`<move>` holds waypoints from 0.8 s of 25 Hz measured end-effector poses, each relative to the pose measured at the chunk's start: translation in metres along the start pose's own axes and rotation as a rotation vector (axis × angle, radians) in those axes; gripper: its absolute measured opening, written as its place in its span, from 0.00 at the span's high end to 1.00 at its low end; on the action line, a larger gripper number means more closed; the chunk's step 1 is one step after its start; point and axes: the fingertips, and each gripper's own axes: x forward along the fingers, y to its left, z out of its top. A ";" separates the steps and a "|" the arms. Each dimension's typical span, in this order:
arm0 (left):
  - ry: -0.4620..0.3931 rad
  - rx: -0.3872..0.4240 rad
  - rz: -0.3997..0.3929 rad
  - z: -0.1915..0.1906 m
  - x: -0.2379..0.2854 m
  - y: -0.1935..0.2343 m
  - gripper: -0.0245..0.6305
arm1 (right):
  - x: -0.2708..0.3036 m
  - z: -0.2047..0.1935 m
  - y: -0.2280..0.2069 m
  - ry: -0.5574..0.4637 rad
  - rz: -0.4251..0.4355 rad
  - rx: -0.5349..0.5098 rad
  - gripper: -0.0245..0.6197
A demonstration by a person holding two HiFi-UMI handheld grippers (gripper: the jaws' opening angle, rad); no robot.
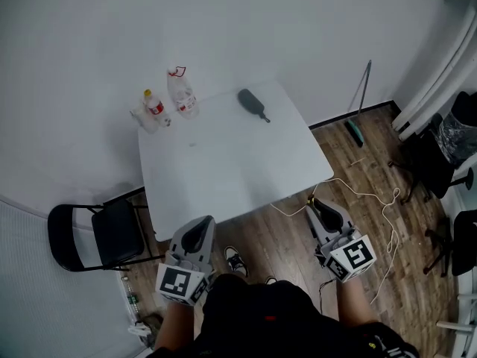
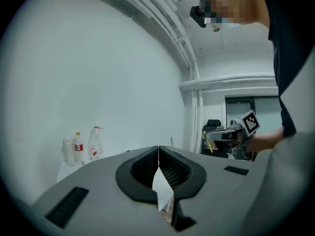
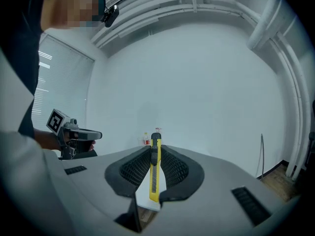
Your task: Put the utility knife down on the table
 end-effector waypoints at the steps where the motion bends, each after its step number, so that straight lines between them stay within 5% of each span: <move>1: -0.002 0.004 -0.002 0.001 0.005 0.013 0.93 | 0.014 0.002 -0.001 0.002 -0.003 -0.004 0.85; 13: -0.003 -0.025 0.028 0.002 0.032 0.150 0.93 | 0.161 0.020 0.015 0.038 0.014 -0.023 0.85; 20: 0.001 -0.043 0.071 0.002 0.041 0.181 0.93 | 0.221 -0.017 0.009 0.150 0.068 -0.033 0.85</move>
